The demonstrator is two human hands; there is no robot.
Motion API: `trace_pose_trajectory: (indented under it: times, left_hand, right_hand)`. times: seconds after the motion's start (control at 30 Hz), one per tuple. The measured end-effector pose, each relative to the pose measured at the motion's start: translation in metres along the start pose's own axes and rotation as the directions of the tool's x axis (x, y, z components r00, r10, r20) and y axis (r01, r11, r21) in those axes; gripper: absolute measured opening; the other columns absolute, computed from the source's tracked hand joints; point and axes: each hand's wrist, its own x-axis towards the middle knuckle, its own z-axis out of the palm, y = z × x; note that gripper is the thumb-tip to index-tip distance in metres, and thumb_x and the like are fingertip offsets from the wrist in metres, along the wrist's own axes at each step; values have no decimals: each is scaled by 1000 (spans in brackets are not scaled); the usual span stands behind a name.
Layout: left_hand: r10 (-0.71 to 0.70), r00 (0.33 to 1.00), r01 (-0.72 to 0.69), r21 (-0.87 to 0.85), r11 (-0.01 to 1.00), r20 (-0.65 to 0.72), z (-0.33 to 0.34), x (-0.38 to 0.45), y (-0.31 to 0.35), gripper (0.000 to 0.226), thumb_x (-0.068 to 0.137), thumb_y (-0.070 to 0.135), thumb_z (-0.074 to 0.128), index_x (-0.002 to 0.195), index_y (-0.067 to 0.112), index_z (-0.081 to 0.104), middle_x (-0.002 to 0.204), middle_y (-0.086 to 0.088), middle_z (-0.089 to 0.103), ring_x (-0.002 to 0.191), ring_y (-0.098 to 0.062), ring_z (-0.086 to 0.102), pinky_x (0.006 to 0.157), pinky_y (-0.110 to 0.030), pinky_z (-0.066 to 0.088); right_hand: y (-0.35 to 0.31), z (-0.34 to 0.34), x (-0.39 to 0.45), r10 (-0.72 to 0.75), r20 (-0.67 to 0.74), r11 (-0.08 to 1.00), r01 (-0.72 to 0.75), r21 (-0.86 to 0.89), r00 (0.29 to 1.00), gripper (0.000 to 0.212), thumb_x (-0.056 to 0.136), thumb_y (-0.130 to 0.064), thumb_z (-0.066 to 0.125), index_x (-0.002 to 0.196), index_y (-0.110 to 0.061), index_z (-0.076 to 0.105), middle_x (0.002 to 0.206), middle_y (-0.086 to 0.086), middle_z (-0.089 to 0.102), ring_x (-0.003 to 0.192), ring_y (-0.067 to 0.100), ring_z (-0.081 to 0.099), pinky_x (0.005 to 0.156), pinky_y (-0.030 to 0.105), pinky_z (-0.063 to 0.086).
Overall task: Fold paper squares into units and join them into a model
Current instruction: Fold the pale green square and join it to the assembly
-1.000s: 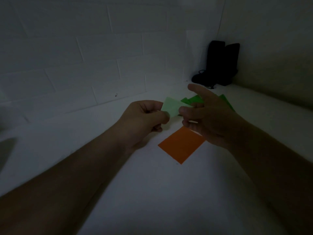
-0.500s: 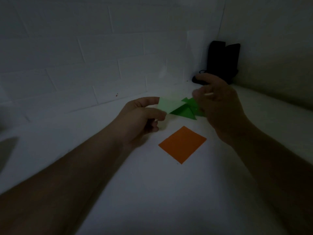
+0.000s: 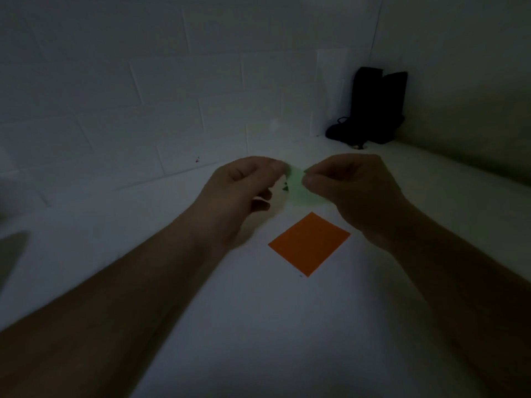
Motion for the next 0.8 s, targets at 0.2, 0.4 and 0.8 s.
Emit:
trace_pose_trajectory:
  times: [0.2, 0.4, 0.8]
  left_hand:
    - [174, 983, -162, 161, 974, -62, 1, 2, -6, 10, 95, 15, 70, 88, 19, 75, 79, 2, 72, 74, -14, 64, 73, -34, 55]
    - [144, 989, -141, 130, 981, -11, 4, 1, -10, 15, 95, 5, 65, 83, 11, 70, 70, -4, 69, 67, -16, 62, 67, -27, 55]
    - [111, 992, -113, 30, 993, 64, 8, 0, -12, 11, 97, 1, 61, 88, 1, 67, 60, -5, 64, 56, -13, 57, 61, -23, 52]
  right_hand:
    - [-3, 2, -1, 58, 75, 997, -62, 39, 995, 22, 88, -8, 72, 70, -20, 70, 59, -12, 66, 60, -2, 63, 58, 11, 48]
    - [-2, 5, -2, 45, 93, 999, -43, -22, 995, 14, 85, -12, 77, 81, -26, 75, 74, -7, 73, 71, 8, 68, 65, 19, 53]
    - [-2, 7, -2, 76, 133, 996, -70, -51, 988, 14, 90, -11, 72, 80, -20, 75, 61, -5, 66, 50, 0, 53, 47, 12, 42]
